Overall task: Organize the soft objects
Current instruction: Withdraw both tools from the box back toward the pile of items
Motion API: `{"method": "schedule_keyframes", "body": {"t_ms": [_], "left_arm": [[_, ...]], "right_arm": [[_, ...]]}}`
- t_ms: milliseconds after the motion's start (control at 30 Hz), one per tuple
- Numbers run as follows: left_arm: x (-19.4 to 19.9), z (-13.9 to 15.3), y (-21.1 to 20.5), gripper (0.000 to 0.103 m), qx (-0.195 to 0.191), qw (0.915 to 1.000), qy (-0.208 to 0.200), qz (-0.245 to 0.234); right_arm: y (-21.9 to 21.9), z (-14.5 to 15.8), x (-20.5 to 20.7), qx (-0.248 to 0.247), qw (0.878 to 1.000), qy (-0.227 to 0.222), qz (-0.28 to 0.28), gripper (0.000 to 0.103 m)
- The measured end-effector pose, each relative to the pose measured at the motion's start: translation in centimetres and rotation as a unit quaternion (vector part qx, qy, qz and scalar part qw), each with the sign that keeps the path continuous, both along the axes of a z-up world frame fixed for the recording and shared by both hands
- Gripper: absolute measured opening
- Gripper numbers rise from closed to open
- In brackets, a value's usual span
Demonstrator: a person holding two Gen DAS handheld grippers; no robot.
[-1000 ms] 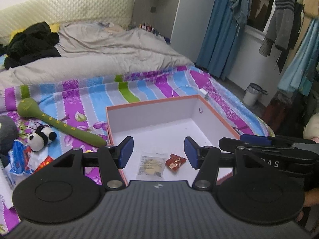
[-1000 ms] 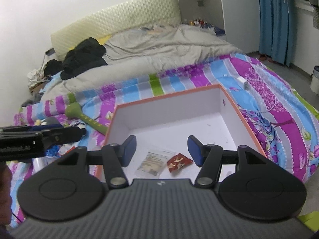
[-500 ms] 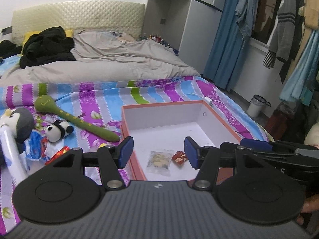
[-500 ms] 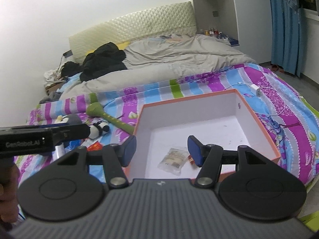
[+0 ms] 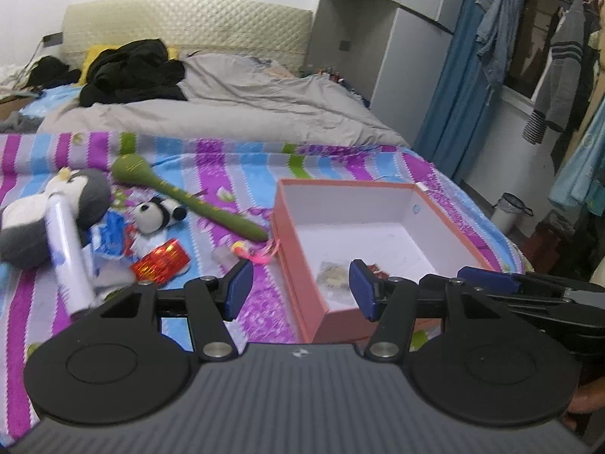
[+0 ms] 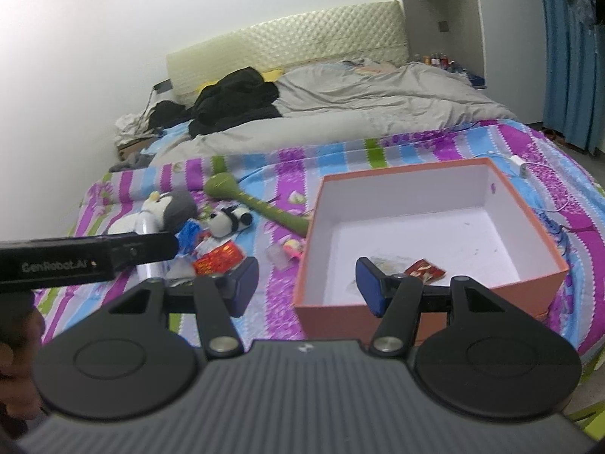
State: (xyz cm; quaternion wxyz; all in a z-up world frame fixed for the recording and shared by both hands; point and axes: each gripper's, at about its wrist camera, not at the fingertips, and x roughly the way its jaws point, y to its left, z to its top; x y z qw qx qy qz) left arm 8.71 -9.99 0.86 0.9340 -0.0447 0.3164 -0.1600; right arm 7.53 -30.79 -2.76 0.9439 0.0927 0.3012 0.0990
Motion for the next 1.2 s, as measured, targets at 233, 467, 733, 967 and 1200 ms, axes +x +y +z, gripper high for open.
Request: {"method": "schedule_keyframes", "body": {"t_ms": [233, 467, 733, 967, 1200], "left_arm": [[-2.4, -1.2, 3.2, 0.062, 0.009, 0.9993, 0.011, 0.034], [-3.7, -3.0, 5.8, 0.062, 0.010, 0.9971, 0.035, 0.067], [-1.3, -4.4, 7.8, 0.062, 0.006, 0.9943, 0.055, 0.091], [1.7, -5.4, 9.0, 0.063, -0.001, 0.9927, 0.065, 0.102], [4.4, -6.5, 10.2, 0.063, -0.005, 0.9907, 0.075, 0.114]], "right_arm": [[2.7, -1.5, -0.7, 0.002, 0.999, 0.017, 0.035, 0.060], [4.5, -2.7, -0.8, -0.001, 0.998, 0.034, 0.054, 0.060], [6.1, -3.1, 1.4, -0.011, 0.997, 0.042, 0.068, 0.060], [7.1, -3.3, 4.2, -0.025, 0.996, 0.045, 0.074, 0.060], [7.9, -4.1, 6.7, -0.032, 0.995, 0.052, 0.075, 0.059]]}}
